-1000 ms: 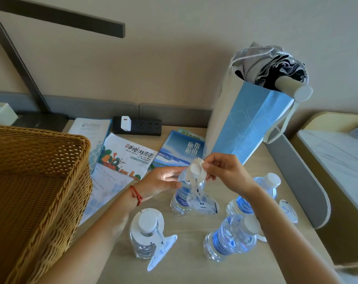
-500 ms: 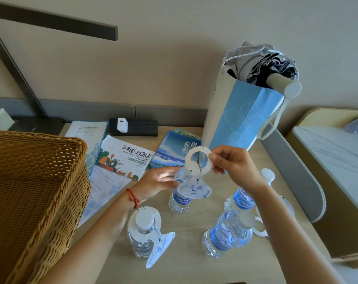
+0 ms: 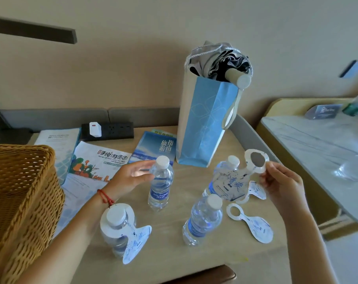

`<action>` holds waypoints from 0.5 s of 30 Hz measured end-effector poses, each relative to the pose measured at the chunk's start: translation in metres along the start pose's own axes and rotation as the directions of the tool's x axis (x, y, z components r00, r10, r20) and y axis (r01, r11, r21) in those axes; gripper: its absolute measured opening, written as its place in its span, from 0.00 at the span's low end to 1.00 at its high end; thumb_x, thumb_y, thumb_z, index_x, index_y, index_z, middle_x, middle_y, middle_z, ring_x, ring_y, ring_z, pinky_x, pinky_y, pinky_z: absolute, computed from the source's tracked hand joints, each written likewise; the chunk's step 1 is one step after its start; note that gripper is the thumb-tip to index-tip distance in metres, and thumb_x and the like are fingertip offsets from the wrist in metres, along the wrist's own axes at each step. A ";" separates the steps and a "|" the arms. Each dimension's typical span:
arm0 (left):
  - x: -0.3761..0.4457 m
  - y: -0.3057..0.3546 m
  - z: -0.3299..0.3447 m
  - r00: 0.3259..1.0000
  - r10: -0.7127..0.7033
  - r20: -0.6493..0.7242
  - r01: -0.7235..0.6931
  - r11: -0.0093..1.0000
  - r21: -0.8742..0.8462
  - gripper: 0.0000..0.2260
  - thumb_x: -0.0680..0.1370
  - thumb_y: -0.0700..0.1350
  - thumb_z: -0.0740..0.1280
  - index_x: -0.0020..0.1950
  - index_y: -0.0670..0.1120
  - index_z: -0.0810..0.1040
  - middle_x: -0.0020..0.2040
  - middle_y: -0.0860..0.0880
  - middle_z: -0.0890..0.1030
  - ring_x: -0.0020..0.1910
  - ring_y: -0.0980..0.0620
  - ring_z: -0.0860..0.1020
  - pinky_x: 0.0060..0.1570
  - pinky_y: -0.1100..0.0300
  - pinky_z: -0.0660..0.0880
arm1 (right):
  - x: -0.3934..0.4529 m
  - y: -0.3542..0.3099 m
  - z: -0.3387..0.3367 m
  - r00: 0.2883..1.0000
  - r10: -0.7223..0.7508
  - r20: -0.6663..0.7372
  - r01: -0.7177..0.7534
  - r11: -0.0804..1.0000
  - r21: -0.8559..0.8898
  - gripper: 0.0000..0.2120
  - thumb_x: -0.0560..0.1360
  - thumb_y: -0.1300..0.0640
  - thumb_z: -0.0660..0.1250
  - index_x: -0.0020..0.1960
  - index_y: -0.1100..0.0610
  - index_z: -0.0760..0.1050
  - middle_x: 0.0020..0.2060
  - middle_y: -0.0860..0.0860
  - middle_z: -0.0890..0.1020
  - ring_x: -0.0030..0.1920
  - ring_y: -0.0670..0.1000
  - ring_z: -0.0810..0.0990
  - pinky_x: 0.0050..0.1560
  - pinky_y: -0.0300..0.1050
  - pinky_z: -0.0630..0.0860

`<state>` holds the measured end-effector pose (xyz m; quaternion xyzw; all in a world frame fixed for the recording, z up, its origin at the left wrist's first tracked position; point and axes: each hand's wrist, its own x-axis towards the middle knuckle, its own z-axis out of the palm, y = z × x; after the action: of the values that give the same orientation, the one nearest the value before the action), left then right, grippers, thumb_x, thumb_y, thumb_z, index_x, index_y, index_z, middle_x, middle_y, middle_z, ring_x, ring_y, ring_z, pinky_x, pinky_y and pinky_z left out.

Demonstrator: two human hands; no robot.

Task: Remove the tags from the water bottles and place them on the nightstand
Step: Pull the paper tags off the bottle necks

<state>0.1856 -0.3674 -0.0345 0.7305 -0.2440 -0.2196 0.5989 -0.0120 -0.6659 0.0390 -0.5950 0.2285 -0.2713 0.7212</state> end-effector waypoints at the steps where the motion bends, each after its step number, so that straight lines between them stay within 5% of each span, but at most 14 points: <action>1: 0.002 0.000 0.001 1.000 -0.006 0.000 0.006 1.000 0.009 0.18 0.71 0.39 0.70 0.54 0.59 0.74 0.56 0.55 0.76 0.54 0.60 0.75 0.52 0.66 0.69 | -0.001 0.004 -0.012 0.999 0.026 -0.035 -0.026 1.000 -0.009 0.16 0.76 0.64 0.61 0.34 0.57 0.82 0.25 0.50 0.79 0.26 0.45 0.76 0.29 0.34 0.74; 4: 0.007 -0.001 0.002 0.999 -0.031 -0.017 0.032 0.998 0.054 0.23 0.69 0.40 0.72 0.60 0.54 0.71 0.60 0.52 0.73 0.57 0.54 0.73 0.56 0.57 0.67 | -0.005 0.021 -0.042 0.982 0.128 -0.136 -0.137 0.989 -0.054 0.14 0.75 0.65 0.63 0.34 0.59 0.82 0.25 0.51 0.79 0.26 0.46 0.76 0.27 0.35 0.74; 8: 0.007 0.001 0.001 1.000 -0.019 -0.018 0.021 0.992 0.122 0.25 0.64 0.47 0.73 0.60 0.55 0.71 0.58 0.53 0.74 0.53 0.58 0.74 0.51 0.64 0.66 | -0.003 0.063 -0.064 0.930 0.274 -0.246 -0.322 0.929 -0.183 0.07 0.75 0.65 0.65 0.40 0.63 0.79 0.26 0.54 0.79 0.26 0.47 0.75 0.25 0.35 0.73; 10: 0.005 0.004 0.001 1.000 -0.024 -0.019 0.026 0.993 0.116 0.31 0.58 0.59 0.75 0.59 0.57 0.71 0.56 0.56 0.75 0.53 0.59 0.74 0.50 0.65 0.67 | 0.003 0.089 -0.066 0.904 0.318 -0.286 -0.391 0.885 -0.253 0.06 0.75 0.65 0.65 0.41 0.65 0.78 0.28 0.55 0.78 0.27 0.49 0.74 0.25 0.37 0.71; 13: 0.005 0.003 0.000 0.999 -0.020 -0.030 0.023 0.993 0.117 0.48 0.47 0.71 0.72 0.62 0.51 0.72 0.55 0.56 0.75 0.53 0.61 0.74 0.53 0.64 0.67 | 0.014 0.121 -0.065 0.892 0.310 -0.328 -0.427 0.816 -0.390 0.07 0.75 0.64 0.65 0.39 0.65 0.78 0.28 0.56 0.77 0.29 0.52 0.73 0.29 0.41 0.67; 15: 0.004 0.003 0.001 0.999 -0.025 -0.021 0.027 0.994 0.106 0.44 0.51 0.69 0.73 0.63 0.51 0.71 0.57 0.54 0.74 0.56 0.56 0.73 0.52 0.67 0.67 | 0.021 0.135 -0.064 0.901 0.273 -0.337 -0.417 0.760 -0.498 0.10 0.75 0.63 0.64 0.35 0.60 0.77 0.27 0.54 0.78 0.27 0.51 0.74 0.29 0.41 0.67</action>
<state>0.1875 -0.3712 -0.0324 0.7667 -0.2397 -0.2069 0.5585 -0.0217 -0.7075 -0.1055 -0.6884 0.4911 -0.1248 0.5189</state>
